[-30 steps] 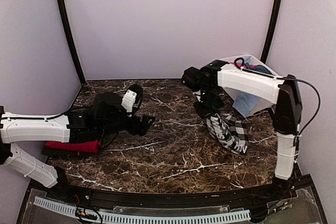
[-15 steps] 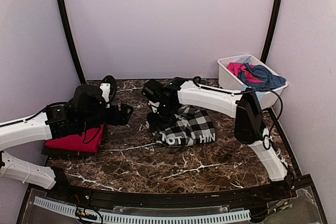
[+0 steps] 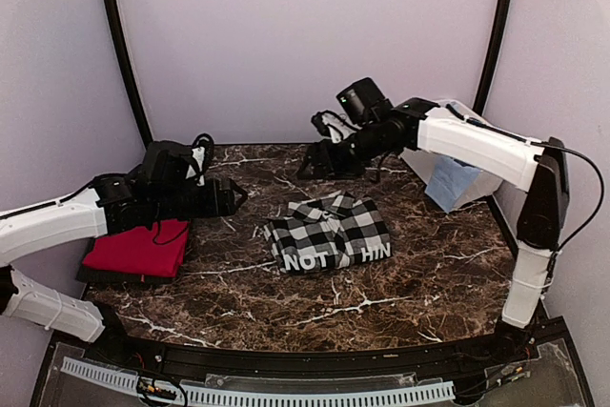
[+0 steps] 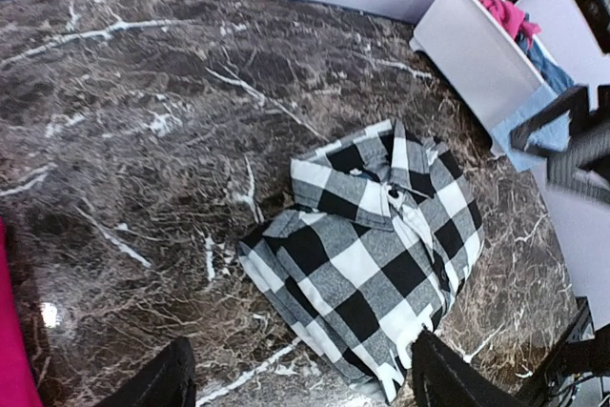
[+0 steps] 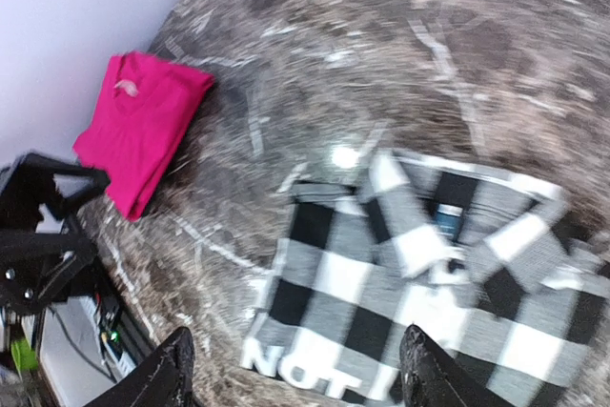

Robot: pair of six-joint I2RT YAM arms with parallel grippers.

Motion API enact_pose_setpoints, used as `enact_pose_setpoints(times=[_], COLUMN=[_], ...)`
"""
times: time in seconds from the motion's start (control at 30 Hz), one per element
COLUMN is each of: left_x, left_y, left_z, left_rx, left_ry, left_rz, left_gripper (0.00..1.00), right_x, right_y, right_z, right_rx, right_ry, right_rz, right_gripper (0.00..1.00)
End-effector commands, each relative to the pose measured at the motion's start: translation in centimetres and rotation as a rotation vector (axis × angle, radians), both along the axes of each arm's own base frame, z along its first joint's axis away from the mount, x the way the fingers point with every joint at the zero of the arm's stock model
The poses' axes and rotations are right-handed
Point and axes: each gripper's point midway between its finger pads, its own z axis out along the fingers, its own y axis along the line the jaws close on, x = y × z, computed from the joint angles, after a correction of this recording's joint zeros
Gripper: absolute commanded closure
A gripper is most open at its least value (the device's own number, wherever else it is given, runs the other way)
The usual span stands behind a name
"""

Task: Fold and stack the mixed laundry pile
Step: Turn over the square-folded shirt at the center of the board, then adjust the square-folded shirt at the center of the board.

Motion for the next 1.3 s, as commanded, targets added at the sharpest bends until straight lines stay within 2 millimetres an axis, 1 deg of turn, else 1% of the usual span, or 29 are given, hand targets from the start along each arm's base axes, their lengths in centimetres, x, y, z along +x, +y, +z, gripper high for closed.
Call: enact_pose_setpoints(times=[0.0, 0.03, 0.07, 0.1, 0.13, 0.2, 0.23, 0.27, 0.3, 0.4, 0.5, 0.6, 0.67, 0.73, 0.77, 0.8, 0.83, 0.87, 0.9, 0.93, 1.0, 1.07, 1.13, 1.17, 1.2, 1.23, 1.27], left_x=[0.3, 0.8, 1.0, 1.3, 1.7, 1.9, 1.9, 2.2, 2.2, 2.4, 2.6, 2.5, 2.4, 2.4, 2.4, 2.5, 2.5, 2.4, 2.4, 2.3, 2.4, 2.3, 2.2, 2.1, 2.1, 2.1, 2.0], left_y=[-4.4, -5.2, -5.9, -6.6, -7.4, -8.2, -8.5, -8.8, -8.9, -9.1, -9.1, -9.5, -9.8, -10.2, -10.1, -10.2, -10.2, -10.3, -10.4, -10.4, -10.0, -8.9, -7.5, -6.5, -6.0, -5.2, -4.9], left_z=[-0.9, -1.6, -3.0, -2.9, -3.8, -5.6, -6.0, -7.0, -7.5, -9.4, -10.6, -12.0, -12.7, -13.6, -14.3, -14.5, -14.8, -14.8, -14.7, -14.5, -13.7, -12.8, -12.3, -12.3, -12.6, -13.2, -13.7], left_rx=[-0.068, -0.060, -0.041, -0.043, -0.030, -0.010, -0.015, -0.004, -0.005, 0.022, 0.047, 0.053, 0.049, 0.036, 0.042, 0.038, 0.040, 0.034, 0.031, 0.022, -0.001, -0.030, -0.052, -0.052, -0.048, -0.050, -0.057], left_ry=[0.090, 0.113, 0.151, 0.165, 0.190, 0.246, 0.265, 0.288, 0.306, 0.362, 0.386, 0.414, 0.426, 0.438, 0.450, 0.453, 0.461, 0.464, 0.465, 0.467, 0.462, 0.451, 0.434, 0.430, 0.428, 0.437, 0.453], left_rz=[-0.143, -0.151, -0.164, -0.174, -0.180, -0.179, -0.177, -0.172, -0.165, -0.145, -0.126, -0.130, -0.136, -0.146, -0.143, -0.141, -0.139, -0.142, -0.142, -0.144, -0.128, -0.098, -0.072, -0.055, -0.044, -0.030, -0.025], left_gripper=[0.27, 0.28, 0.30, 0.31, 0.33, 0.36, 0.38, 0.41, 0.43, 0.45, 0.43, 0.44, 0.47, 0.51, 0.56, 0.60, 0.66, 0.69, 0.77, 0.81, 0.97, 1.00, 1.00, 1.00, 1.00, 1.00, 1.00], right_x=[3.4, 3.6, 3.9, 4.1, 4.4, 4.9, 5.0, 4.9, 4.9, 4.9, 5.0, 4.9, 4.8, 4.7, 4.6, 4.6, 4.5, 4.4, 4.2, 3.9, 3.0, 2.1, 1.1, 0.8, 0.6, 0.4, 0.4], right_y=[-8.0, -9.6, -11.1, -12.6, -14.0, -16.4, -17.1, -17.7, -18.0, -18.2, -17.7, -17.1, -16.8, -16.5, -16.4, -16.3, -16.2, -16.1, -15.9, -15.5, -14.7, -14.3, -14.1, -14.1, -14.1, -14.1, -14.1], right_z=[-3.0, -3.6, -4.2, -5.0, -5.9, -8.0, -8.8, -10.1, -10.8, -12.4, -13.4, -14.6, -15.3, -15.9, -16.1, -16.4, -16.5, -16.5, -16.3, -15.8, -14.1, -12.1, -11.0, -10.6, -10.4, -10.4, -10.6], right_rx=[-0.047, -0.064, -0.087, -0.117, -0.149, -0.210, -0.227, -0.242, -0.249, -0.246, -0.223, -0.207, -0.198, -0.187, -0.186, -0.186, -0.185, -0.178, -0.164, -0.144, -0.117, -0.101, -0.076, -0.066, -0.058, -0.057, -0.060], right_ry=[-0.010, -0.012, -0.013, -0.009, -0.004, 0.021, 0.030, 0.048, 0.058, 0.084, 0.104, 0.130, 0.147, 0.160, 0.169, 0.176, 0.183, 0.189, 0.194, 0.197, 0.175, 0.151, 0.148, 0.146, 0.144, 0.146, 0.147], right_rz=[-0.150, -0.179, -0.208, -0.236, -0.265, -0.311, -0.321, -0.325, -0.328, -0.328, -0.314, -0.294, -0.280, -0.271, -0.266, -0.261, -0.257, -0.253, -0.246, -0.239, -0.220, -0.215, -0.206, -0.206, -0.203, -0.201, -0.202], right_gripper=[0.31, 0.31, 0.32, 0.33, 0.34, 0.35, 0.36, 0.36, 0.37, 0.37, 0.36, 0.35, 0.36, 0.37, 0.38, 0.38, 0.39, 0.40, 0.43, 0.45, 0.50, 0.56, 0.62, 0.66, 0.70, 0.74, 0.80])
